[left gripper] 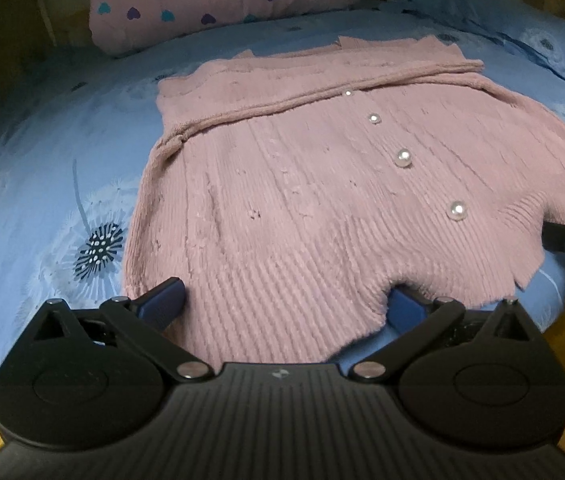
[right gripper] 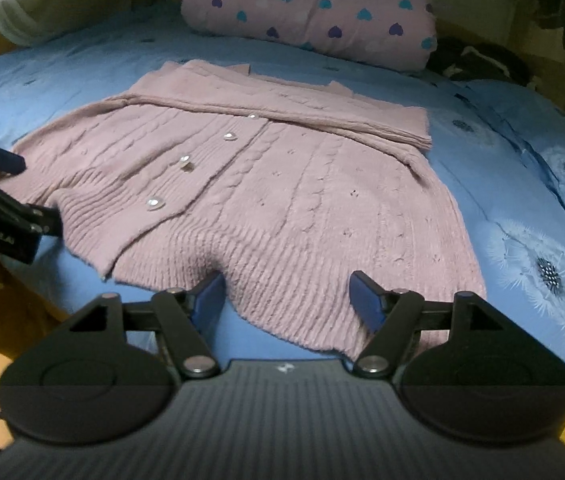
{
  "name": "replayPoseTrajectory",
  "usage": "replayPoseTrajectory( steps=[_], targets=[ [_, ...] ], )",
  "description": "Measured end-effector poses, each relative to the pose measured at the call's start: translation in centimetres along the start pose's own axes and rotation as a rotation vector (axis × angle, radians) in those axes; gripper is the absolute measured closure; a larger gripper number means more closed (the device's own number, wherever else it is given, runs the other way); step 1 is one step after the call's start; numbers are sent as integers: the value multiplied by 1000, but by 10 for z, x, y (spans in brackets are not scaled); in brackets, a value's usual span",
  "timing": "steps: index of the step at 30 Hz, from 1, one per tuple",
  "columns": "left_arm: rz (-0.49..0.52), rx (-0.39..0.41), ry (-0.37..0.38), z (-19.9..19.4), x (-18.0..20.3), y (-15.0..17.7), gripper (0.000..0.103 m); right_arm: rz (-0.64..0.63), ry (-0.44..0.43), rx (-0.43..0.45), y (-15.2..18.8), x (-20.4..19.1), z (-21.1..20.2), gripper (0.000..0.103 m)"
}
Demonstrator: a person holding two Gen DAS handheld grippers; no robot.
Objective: Fold small clothes
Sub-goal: 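Move both open grippers to the cardigan's ribbed hem, then grasp the ribbed hem with the left gripper while the right gripper grasps the hem corner, then lift the hem with both grippers, fold it toward the collar, and open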
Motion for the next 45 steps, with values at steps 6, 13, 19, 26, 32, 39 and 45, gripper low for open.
replayPoseTrajectory(
  steps=[6,13,19,26,32,39,45],
  targets=[
    [-31,25,-12,3,-1,0,4,40,-2,18,-2,2,10,32],
    [-11,44,-2,-6,5,-8,72,61,-31,56,-3,0,9,82],
    [-49,87,11,-16,-3,-22,84,43,20,138,-11,-1,0,89],
    [-48,232,-39,-34,-9,-65,87,-28,82,280,-50,0,-14,89],
    [-17,294,-71,-25,-16,-114,88,-95,106,335,-93,7,-3,90],
    [-17,370,-120,-5,-28,-175,89,-138,149,402,-141,16,15,90],
    [-30,392,-136,26,-36,-233,89,-157,183,435,-183,28,46,90]
  ],
)
Point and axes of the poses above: each gripper's, at about its wrist camera, not at the fingertips, and z roughly the way its jaws point, x to its right, y to its underside, the point moved 4 cm from there along z, roughly the way its jaws point, and after that the axes turned 2 degrees about -x, right-handed, at the moved point
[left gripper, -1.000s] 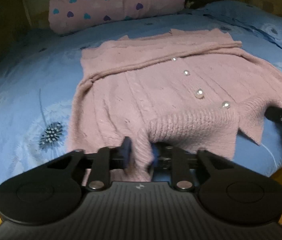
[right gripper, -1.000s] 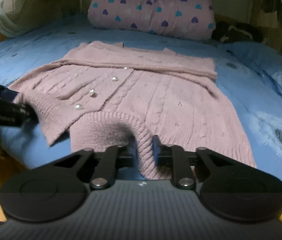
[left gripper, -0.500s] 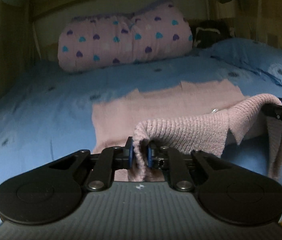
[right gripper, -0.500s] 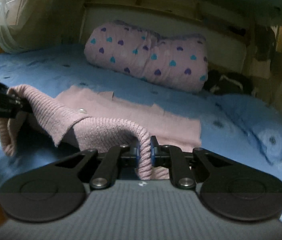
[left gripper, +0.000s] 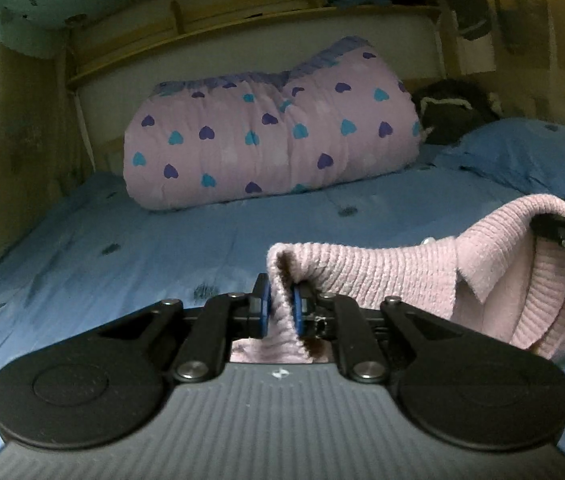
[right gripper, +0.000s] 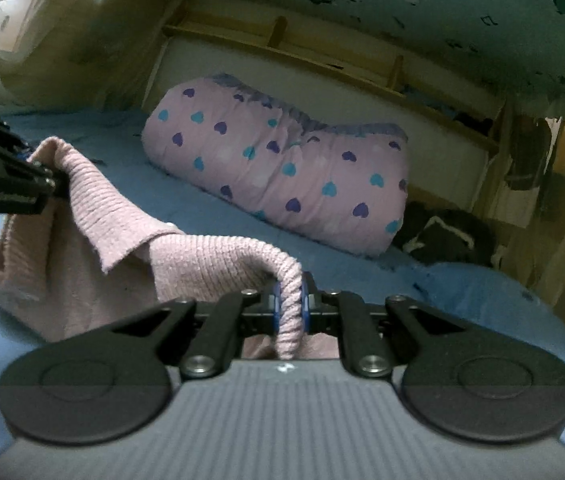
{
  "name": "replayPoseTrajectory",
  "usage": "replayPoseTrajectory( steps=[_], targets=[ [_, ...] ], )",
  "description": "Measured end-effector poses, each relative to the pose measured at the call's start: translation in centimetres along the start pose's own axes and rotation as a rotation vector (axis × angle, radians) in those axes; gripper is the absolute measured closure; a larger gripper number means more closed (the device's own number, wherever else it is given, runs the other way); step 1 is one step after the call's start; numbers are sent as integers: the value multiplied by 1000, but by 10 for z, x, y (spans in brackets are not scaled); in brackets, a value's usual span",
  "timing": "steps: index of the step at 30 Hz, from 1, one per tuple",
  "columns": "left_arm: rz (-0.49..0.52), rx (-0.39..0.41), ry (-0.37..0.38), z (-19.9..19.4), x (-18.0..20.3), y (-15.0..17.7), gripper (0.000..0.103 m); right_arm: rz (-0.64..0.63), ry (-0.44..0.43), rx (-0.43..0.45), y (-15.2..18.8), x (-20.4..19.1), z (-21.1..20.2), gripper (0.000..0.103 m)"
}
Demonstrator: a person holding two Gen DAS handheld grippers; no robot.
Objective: Fold small clothes
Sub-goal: 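Lift the hem with both grippers, fold it toward the collar, and open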
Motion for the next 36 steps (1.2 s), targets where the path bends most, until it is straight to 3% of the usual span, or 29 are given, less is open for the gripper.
replayPoseTrajectory(
  steps=[4,10,14,22,23,25,26,27,32,34,36],
  targets=[
    [-3,9,-25,46,1,-14,89,-3,10,3,-11,4,36,90],
    [-43,-79,-32,132,3,-4,89,-38,4,-32,0,-5,100,90],
    [-17,-152,-44,178,6,15,88,-57,-24,-92,21,-17,142,90],
    [31,-223,-37,219,10,42,86,-33,-82,-223,60,-30,197,89],
    [34,-227,-44,220,10,42,78,-33,-86,-232,63,-32,199,87],
    [41,-227,-76,214,7,40,54,-37,-92,-236,63,-33,202,87],
    [43,-225,-96,210,4,38,37,-37,-95,-234,62,-33,202,87],
    [38,-218,-108,204,0,34,28,-24,-98,-234,61,-31,202,86],
    [8,-202,-79,163,-24,16,18,175,-138,-262,55,-4,200,68],
    [4,-204,-78,146,-30,14,14,247,-156,-272,49,10,195,66],
    [5,-214,-59,130,-33,16,4,279,-156,-276,42,19,187,64]
  ],
)
Point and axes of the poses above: each gripper's, at about its wrist camera, not at the fingertips, and z roughly the way its jaws point, x to its right, y to its underside, the point moved 4 cm from there along z, roughly the way its jaws point, and after that the axes turned 2 degrees about -x, right-handed, at the moved point
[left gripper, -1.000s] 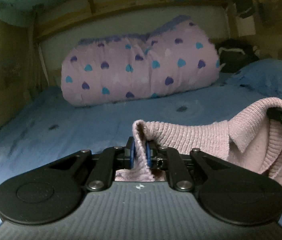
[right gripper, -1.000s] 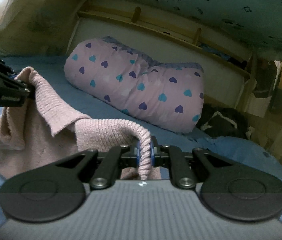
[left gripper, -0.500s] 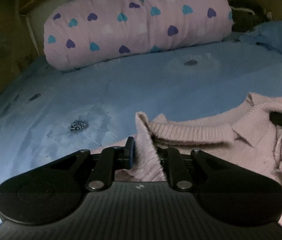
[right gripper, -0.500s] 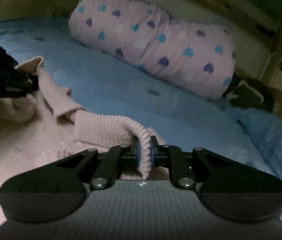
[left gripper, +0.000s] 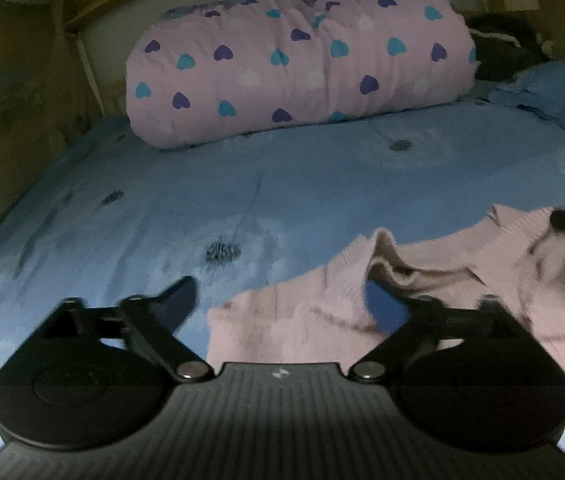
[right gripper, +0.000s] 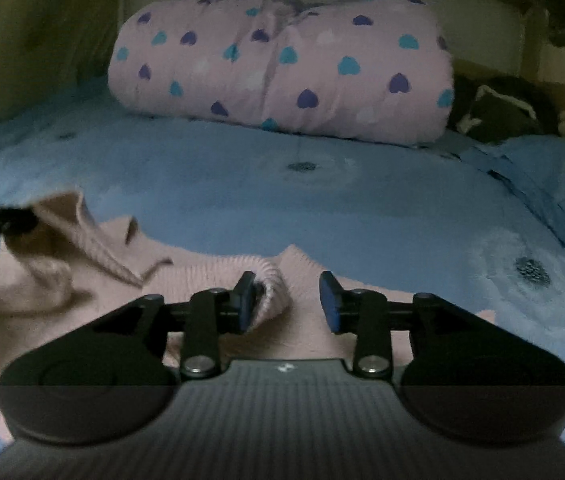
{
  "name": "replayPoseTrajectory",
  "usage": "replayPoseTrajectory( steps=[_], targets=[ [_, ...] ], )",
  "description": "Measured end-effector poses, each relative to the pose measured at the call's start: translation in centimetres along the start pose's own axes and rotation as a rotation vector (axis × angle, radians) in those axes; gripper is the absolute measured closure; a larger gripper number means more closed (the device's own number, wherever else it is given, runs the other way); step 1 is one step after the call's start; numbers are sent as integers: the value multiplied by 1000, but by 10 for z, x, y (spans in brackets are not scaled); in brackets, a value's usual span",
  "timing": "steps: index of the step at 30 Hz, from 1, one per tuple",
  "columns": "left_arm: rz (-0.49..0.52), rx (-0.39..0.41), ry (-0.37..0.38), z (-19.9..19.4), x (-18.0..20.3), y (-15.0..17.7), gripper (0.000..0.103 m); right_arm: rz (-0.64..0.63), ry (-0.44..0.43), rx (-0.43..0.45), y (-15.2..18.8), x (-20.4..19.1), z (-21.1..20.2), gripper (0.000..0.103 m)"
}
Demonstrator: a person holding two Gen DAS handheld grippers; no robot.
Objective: Fold small clothes
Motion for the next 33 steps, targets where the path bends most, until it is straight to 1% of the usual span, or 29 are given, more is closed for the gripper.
replayPoseTrajectory(
  steps=[3,5,6,8,11,13,15,17,20,22,23,24,25,27,28,29,30,31,32,33],
  targets=[
    [3,17,48,-17,1,11,4,44,-6,-7,-7,10,-20,63],
    [-7,31,83,-23,5,20,4,72,-32,-19,-10,15,-34,63],
    [2,25,101,-23,8,23,4,72,-45,-25,-11,16,-40,63],
    [42,14,124,-21,16,27,4,45,-60,-31,-10,14,-51,62],
    [73,17,137,-18,21,33,4,-1,-88,-16,0,6,-62,46],
    [81,10,149,-16,22,37,4,-34,-116,-12,11,-1,-62,44],
    [86,2,148,-12,23,40,5,-98,-148,-63,21,-10,-54,45],
    [93,-3,150,-9,26,44,7,-181,-147,-89,30,-19,-48,45],
    [113,-28,165,0,30,50,15,-264,-146,-107,40,-30,-42,45],
    [134,-43,160,7,33,54,19,-284,-148,-111,45,-34,-39,46],
    [140,-40,158,9,34,55,23,-284,-147,-110,46,-34,-37,46],
    [142,-32,156,10,34,54,29,-280,-146,-109,47,-34,-36,46],
    [139,-29,153,12,34,53,33,-275,-146,-106,46,-33,-35,46],
    [113,-32,137,15,29,50,50,-263,-146,-103,46,-32,-33,48],
    [92,-34,136,17,25,48,53,-255,-147,-101,46,-32,-32,49],
    [65,-36,146,18,20,45,57,-247,-148,-101,46,-32,-31,52],
    [36,-32,151,19,14,43,63,-241,-149,-101,46,-32,-30,56],
    [18,-26,140,20,8,41,64,-236,-149,-99,46,-32,-29,61],
    [3,-20,120,22,3,40,65,-234,-148,-97,46,-32,-29,71],
    [-9,-16,98,23,-2,39,65,-233,-145,-93,46,-32,-29,74]
  ],
)
Point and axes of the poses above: each gripper's, at about its wrist camera, not at the fingertips, and z roughly the way its jaws point, x to its right, y to its underside, the point moved 4 cm from there along z, roughly the way its jaws point, and after that the axes turned 2 degrees about -x, right-handed, at the moved point
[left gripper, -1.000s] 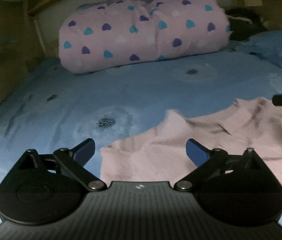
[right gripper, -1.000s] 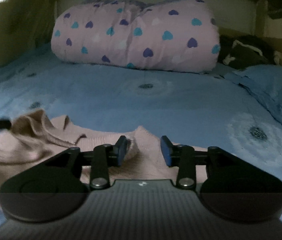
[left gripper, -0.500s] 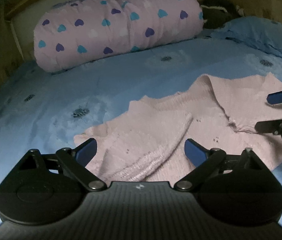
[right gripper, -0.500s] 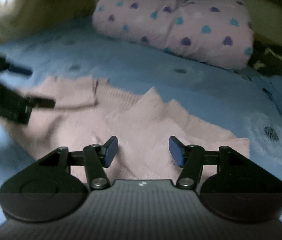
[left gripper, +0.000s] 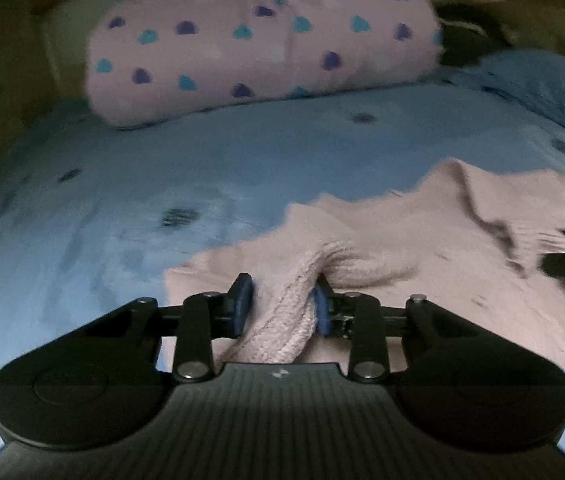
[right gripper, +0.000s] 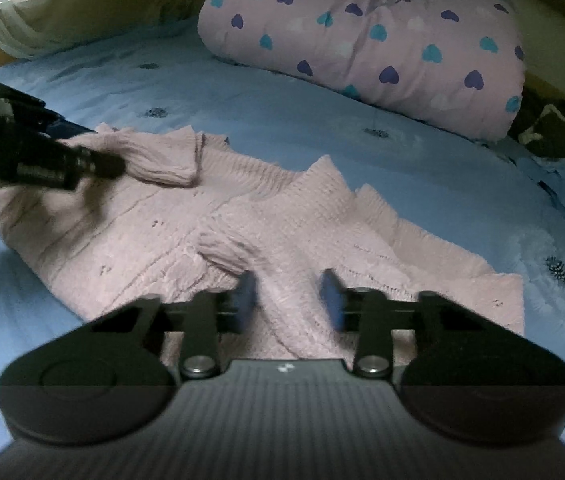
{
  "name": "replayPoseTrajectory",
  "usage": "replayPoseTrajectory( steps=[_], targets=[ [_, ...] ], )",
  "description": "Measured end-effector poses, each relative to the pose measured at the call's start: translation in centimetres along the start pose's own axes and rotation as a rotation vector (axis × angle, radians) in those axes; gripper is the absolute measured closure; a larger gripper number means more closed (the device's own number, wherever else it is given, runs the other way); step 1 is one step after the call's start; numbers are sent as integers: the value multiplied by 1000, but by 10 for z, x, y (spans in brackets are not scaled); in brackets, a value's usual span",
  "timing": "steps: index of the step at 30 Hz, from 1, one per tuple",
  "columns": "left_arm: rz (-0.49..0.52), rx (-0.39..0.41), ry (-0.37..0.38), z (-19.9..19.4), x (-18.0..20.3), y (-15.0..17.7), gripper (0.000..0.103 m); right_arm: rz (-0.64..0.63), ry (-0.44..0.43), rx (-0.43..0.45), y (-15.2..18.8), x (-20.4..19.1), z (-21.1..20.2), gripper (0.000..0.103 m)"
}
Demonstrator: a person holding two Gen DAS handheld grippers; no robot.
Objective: Fold small clothes
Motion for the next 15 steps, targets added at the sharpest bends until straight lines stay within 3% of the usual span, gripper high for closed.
replayPoseTrajectory(
  steps=[2,8,12,15],
  targets=[
    [-24,2,-45,2,-12,-3,66,1,22,10,-2,1,0,85],
    [-101,-22,-240,17,-52,-3,62,78,50,31,-4,15,0,87],
    [-154,-24,-253,14,-67,-4,40,111,62,39,-5,22,1,87],
    [-161,-13,-251,9,-68,-6,36,124,76,45,-5,25,1,87]
  ],
)
Point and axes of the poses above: each gripper's, at about its wrist camera, not at the fingertips, and z roughly the way its jaws point, x to its right, y to its underside, the point moved 4 cm from there along z, roughly the way its jaws point, and after that the axes turned 2 degrees about -x, right-handed, at the moved point
